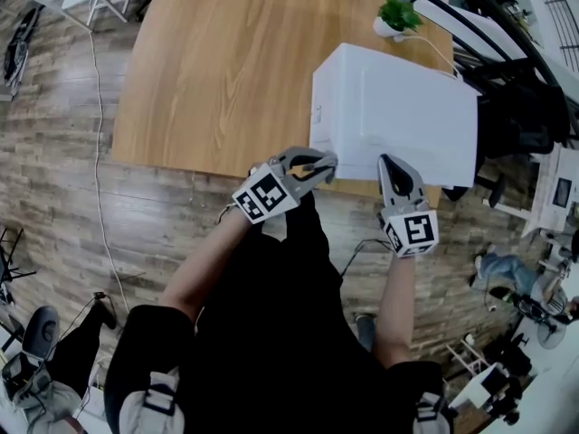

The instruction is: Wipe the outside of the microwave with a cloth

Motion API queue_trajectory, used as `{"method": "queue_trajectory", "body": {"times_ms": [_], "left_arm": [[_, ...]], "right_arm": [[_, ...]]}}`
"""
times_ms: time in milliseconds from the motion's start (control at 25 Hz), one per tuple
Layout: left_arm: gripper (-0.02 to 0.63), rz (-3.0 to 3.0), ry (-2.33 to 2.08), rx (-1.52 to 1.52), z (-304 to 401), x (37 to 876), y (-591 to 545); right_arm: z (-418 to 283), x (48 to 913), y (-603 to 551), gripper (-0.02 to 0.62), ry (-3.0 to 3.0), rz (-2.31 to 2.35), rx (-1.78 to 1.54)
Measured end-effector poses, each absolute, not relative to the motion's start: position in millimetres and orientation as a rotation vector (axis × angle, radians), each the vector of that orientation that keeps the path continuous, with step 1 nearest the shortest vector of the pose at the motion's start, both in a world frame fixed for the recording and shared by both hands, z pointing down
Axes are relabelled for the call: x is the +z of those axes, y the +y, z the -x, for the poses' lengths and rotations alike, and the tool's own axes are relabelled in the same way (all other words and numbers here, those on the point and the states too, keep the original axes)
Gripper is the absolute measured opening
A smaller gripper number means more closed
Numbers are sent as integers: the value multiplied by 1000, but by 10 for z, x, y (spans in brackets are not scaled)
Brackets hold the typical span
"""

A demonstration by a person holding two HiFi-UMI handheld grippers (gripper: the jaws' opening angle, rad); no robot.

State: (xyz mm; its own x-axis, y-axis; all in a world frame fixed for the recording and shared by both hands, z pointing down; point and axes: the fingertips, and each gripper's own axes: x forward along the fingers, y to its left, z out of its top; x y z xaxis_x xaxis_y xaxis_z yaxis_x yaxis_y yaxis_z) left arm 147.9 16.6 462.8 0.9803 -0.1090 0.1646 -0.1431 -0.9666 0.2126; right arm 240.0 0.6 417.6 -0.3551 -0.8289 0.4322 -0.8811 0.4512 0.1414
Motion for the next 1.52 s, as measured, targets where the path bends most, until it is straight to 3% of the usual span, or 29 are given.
{"method": "queue_trajectory", "body": {"times_ms": [1520], "left_arm": [[44, -2950, -326, 232, -1625, 4705, -1105]], "right_arm": [[-2403, 4148, 11, -2, -2311, -1447, 191]]}}
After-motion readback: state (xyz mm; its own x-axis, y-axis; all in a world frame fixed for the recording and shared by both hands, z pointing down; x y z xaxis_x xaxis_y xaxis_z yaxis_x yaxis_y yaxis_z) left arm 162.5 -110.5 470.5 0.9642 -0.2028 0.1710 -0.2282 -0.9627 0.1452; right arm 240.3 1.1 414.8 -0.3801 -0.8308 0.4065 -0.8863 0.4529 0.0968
